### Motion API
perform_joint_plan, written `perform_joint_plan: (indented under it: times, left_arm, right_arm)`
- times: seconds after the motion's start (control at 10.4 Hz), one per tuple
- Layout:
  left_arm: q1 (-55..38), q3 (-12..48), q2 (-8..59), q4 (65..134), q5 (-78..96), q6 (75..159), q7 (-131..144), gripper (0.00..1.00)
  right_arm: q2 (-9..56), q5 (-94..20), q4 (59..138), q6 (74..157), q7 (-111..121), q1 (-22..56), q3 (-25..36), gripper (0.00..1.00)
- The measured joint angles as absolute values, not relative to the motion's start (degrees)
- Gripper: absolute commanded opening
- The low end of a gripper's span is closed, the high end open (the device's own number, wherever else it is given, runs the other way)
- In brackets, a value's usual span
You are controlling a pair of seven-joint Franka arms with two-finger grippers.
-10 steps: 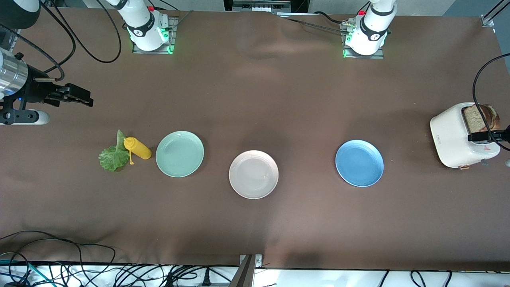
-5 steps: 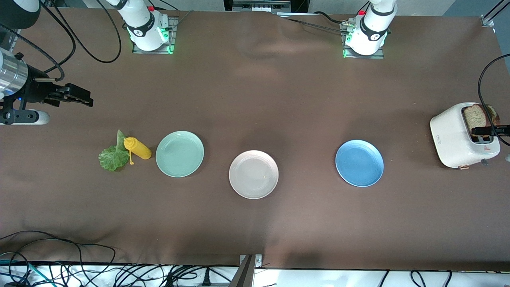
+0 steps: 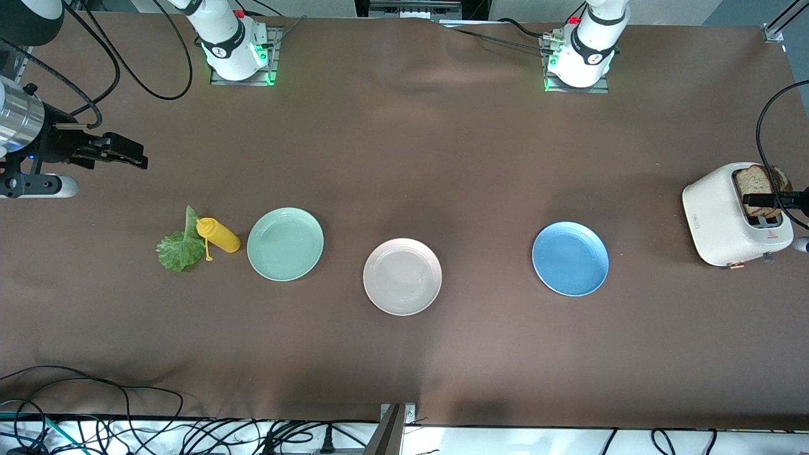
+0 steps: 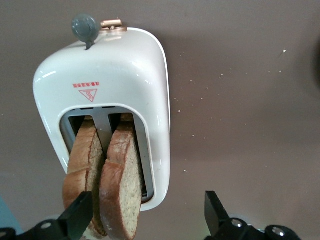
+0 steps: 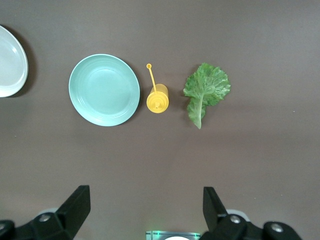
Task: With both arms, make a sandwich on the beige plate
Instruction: 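Reach the left gripper into the toaster slot and grasp a bread slice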
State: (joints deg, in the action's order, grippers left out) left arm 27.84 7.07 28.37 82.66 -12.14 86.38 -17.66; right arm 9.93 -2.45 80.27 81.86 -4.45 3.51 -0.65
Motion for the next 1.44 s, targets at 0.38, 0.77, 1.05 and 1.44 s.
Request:
perform_joint_plan:
  times: [0.38,0.77,1.05,1.44]
  left_arm:
    - [27.88,7.0,28.39,82.78,-12.17,84.4,-17.66,0.97]
    - [27.97,6.97,28.64,83.36,-13.73,83.16,-17.66,0.96]
    - [28.01,6.97,29.33,83.49,-13.74,82.76,-17.6,0.94]
    - [28.06,6.97,30.07,83.53,-16.58,81.82,-17.58,0.44]
  right_arm:
    - [9.93,-2.45,80.27,81.86,-4.45,3.51,-0.65,1.0]
    - [9.93,-2.45,80.27,81.95,-4.45,3.51,-0.65,1.0]
    - [9.93,-2.45,80.27,82.1,-4.45,3.51,-0.65,1.0]
    - [9.93,-2.45,80.27,82.13,-4.45,3.51,-0.65,1.0]
